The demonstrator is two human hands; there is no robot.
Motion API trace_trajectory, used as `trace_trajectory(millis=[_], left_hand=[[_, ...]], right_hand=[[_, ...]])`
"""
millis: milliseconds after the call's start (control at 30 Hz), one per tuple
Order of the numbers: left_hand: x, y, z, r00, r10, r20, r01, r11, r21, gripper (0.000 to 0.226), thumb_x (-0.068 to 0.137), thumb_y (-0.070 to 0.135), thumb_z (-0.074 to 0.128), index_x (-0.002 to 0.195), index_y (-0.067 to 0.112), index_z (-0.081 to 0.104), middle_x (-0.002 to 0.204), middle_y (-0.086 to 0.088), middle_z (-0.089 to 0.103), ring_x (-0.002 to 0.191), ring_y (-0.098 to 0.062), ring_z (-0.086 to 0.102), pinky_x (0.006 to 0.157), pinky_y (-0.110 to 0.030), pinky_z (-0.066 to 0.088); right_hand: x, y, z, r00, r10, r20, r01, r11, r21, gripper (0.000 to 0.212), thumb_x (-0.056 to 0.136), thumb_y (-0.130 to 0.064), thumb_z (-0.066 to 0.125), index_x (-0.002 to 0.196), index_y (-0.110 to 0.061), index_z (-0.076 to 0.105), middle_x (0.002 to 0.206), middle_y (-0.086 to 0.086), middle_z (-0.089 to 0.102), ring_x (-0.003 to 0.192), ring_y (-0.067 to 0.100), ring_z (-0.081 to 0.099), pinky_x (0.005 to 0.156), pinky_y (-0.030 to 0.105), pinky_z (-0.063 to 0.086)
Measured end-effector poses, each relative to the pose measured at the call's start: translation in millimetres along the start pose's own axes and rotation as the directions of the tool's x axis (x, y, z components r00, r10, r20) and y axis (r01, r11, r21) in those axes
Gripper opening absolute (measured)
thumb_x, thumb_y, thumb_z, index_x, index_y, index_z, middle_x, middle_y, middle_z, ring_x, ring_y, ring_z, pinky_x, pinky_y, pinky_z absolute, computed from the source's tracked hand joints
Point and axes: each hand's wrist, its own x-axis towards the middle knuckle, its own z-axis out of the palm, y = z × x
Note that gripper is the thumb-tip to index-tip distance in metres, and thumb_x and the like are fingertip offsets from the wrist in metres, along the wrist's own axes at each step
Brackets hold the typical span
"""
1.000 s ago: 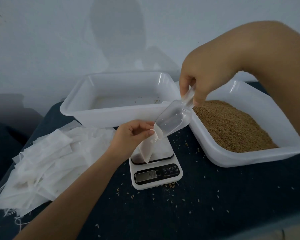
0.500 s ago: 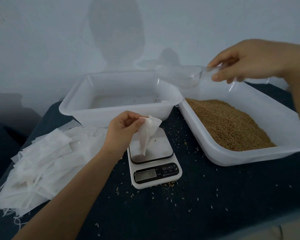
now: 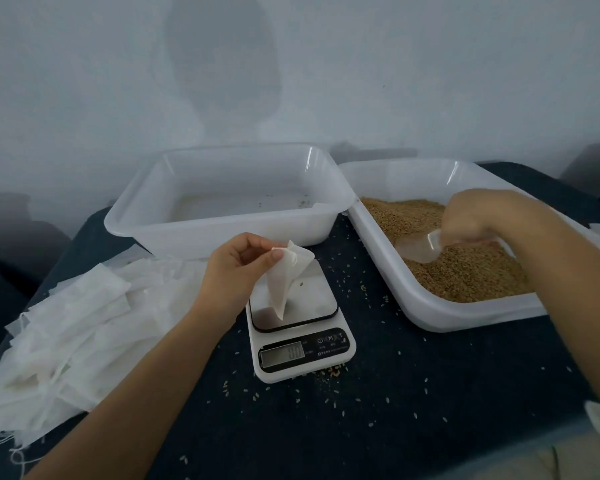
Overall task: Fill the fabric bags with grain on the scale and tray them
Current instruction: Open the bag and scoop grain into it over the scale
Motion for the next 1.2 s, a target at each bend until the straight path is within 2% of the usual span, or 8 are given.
trace_trajectory(millis=[167, 333, 400, 533, 667, 867, 1033, 1200], left_hand=[[-3, 1, -1, 1.0, 0.002, 0.005, -0.002, 1.0, 0.006, 0.014, 0.08, 0.006, 0.069, 0.073, 0.018, 0.065, 0.089, -0.006, 0.073, 0.089, -0.018, 0.068, 0.079, -0.023, 0.054], [-4, 2, -6, 0.999, 0.032, 0.008, -0.032, 0.998, 0.054, 0.012, 0.078, 0.009, 0.07, 0.073, 0.02, 0.068, 0.083, 0.002, 0.073, 0.08, -0.009, 0.067, 0.069, -0.012, 0.049], [-3, 2, -7, 0.999, 0.048, -0.006, -0.047, 0.995, 0.084, 0.016, 0.079, 0.009, 0.07, 0.071, 0.024, 0.069, 0.082, 0.005, 0.072, 0.079, -0.007, 0.066, 0.068, -0.011, 0.049], [0, 3, -6, 0.998, 0.055, -0.018, -0.054, 0.995, 0.08, 0.021, 0.078, 0.01, 0.071, 0.068, 0.029, 0.07, 0.079, 0.007, 0.072, 0.076, -0.004, 0.065, 0.068, -0.012, 0.049], [0, 3, -8, 0.999, 0.054, -0.006, -0.053, 0.994, 0.095, 0.021, 0.079, 0.012, 0.071, 0.069, 0.03, 0.069, 0.082, 0.006, 0.072, 0.079, -0.007, 0.065, 0.073, -0.018, 0.053], [1, 5, -12, 0.999, 0.054, 0.005, -0.055, 0.994, 0.098, 0.023, 0.079, 0.01, 0.069, 0.069, 0.03, 0.069, 0.087, 0.005, 0.073, 0.085, -0.011, 0.068, 0.078, -0.027, 0.055], [0, 4, -13, 0.998, 0.051, 0.039, -0.053, 0.997, 0.06, 0.023, 0.078, 0.008, 0.069, 0.068, 0.029, 0.068, 0.089, 0.005, 0.074, 0.088, -0.011, 0.068, 0.074, -0.017, 0.052], [-3, 0, -12, 0.994, 0.042, 0.101, -0.043, 0.999, 0.005, 0.022, 0.077, 0.005, 0.069, 0.068, 0.024, 0.068, 0.091, 0.0, 0.074, 0.091, -0.015, 0.068, 0.077, -0.019, 0.052]], right_hand=[[10, -17, 13, 0.999, 0.03, -0.037, -0.028, 0.998, 0.054, 0.032, 0.09, -0.031, 0.059, 0.07, -0.007, 0.058, 0.076, 0.008, 0.059, 0.065, 0.02, 0.053, 0.054, 0.027, 0.039], [7, 8, 19, 0.995, 0.034, -0.096, -0.006, 0.961, 0.276, 0.043, 0.089, -0.048, 0.06, 0.104, -0.008, 0.068, 0.102, 0.01, 0.065, 0.09, 0.025, 0.06, 0.072, 0.033, 0.045], [2, 18, 16, 0.991, 0.021, -0.132, 0.021, 0.949, 0.316, 0.042, 0.088, -0.05, 0.061, 0.107, -0.013, 0.069, 0.107, 0.008, 0.066, 0.094, 0.026, 0.06, 0.077, 0.036, 0.046], [-8, 35, 6, 0.977, -0.022, -0.213, 0.11, 0.907, 0.408, 0.022, 0.086, -0.046, 0.064, 0.1, -0.029, 0.067, 0.088, -0.007, 0.064, 0.081, 0.012, 0.058, 0.072, 0.031, 0.04], [-20, 43, -4, 0.953, -0.062, -0.296, 0.228, 0.787, 0.573, 0.015, 0.08, -0.037, 0.072, 0.094, -0.038, 0.065, 0.076, -0.006, 0.069, 0.072, 0.011, 0.065, 0.06, 0.026, 0.043], [-44, 28, -14, 0.907, -0.28, -0.314, 0.419, 0.664, 0.619, 0.036, 0.057, -0.056, 0.068, 0.093, -0.052, 0.064, 0.08, -0.01, 0.072, 0.068, 0.003, 0.067, 0.065, 0.023, 0.046], [-54, 5, -7, 0.828, -0.523, -0.203, 0.532, 0.617, 0.58, 0.037, 0.064, -0.052, 0.067, 0.1, -0.053, 0.067, 0.094, -0.018, 0.072, 0.076, 0.0, 0.067, 0.059, 0.012, 0.05], [-51, -8, -4, 0.788, -0.605, -0.113, 0.576, 0.661, 0.48, 0.045, 0.063, -0.055, 0.065, 0.107, -0.048, 0.066, 0.105, -0.026, 0.068, 0.095, -0.004, 0.065, 0.087, 0.022, 0.051]])
